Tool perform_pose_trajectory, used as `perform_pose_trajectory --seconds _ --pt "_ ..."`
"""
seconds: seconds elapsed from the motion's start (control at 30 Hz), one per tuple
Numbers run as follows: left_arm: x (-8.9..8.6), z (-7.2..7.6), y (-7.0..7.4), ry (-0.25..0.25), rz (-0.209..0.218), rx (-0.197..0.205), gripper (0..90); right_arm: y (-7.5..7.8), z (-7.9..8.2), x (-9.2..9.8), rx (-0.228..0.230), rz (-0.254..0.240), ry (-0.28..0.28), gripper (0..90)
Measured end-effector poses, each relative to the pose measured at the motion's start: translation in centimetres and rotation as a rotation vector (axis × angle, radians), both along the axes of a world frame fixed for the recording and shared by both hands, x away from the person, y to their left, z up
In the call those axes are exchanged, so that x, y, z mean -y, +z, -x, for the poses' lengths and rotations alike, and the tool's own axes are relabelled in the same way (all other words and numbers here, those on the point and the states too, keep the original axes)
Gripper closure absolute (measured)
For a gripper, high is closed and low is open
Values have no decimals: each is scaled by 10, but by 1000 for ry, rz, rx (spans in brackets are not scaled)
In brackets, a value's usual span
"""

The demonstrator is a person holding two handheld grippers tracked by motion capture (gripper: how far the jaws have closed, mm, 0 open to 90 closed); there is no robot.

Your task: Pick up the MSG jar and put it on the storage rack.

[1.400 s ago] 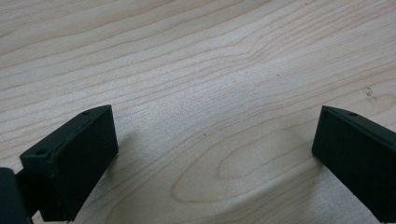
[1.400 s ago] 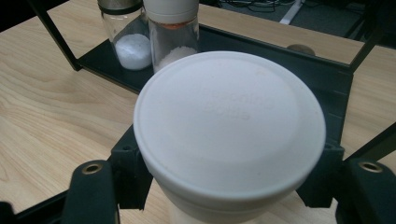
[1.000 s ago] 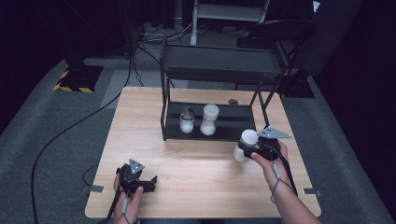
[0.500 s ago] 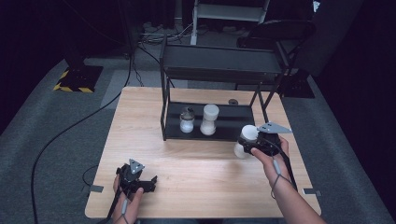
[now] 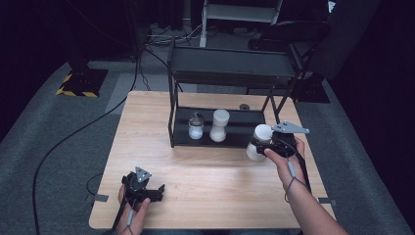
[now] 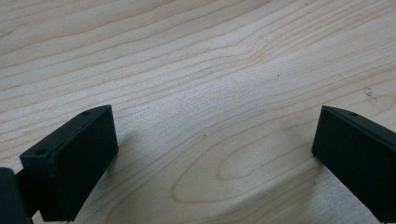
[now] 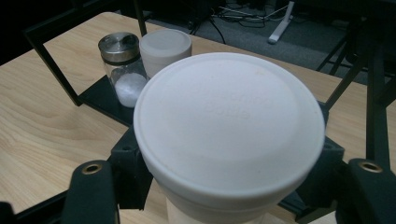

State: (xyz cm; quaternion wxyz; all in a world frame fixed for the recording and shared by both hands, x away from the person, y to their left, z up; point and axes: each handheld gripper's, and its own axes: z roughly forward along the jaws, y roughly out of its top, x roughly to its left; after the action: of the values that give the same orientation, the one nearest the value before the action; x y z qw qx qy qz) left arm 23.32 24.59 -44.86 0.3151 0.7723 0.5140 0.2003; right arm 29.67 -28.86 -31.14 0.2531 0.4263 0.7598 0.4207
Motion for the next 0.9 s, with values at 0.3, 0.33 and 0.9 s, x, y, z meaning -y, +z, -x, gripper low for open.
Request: perform_pose_trajectory --seconds 0.3,0.33,0.9 --pt "0 0 0 0 0 0 2 1 -3 2 35 -13 -10 338" --pt "0 0 0 0 0 0 2 1 -4 2 39 -14 -11 338" --pt "0 0 0 -1 0 -1 3 4 -17 1 71 -25 -16 337"
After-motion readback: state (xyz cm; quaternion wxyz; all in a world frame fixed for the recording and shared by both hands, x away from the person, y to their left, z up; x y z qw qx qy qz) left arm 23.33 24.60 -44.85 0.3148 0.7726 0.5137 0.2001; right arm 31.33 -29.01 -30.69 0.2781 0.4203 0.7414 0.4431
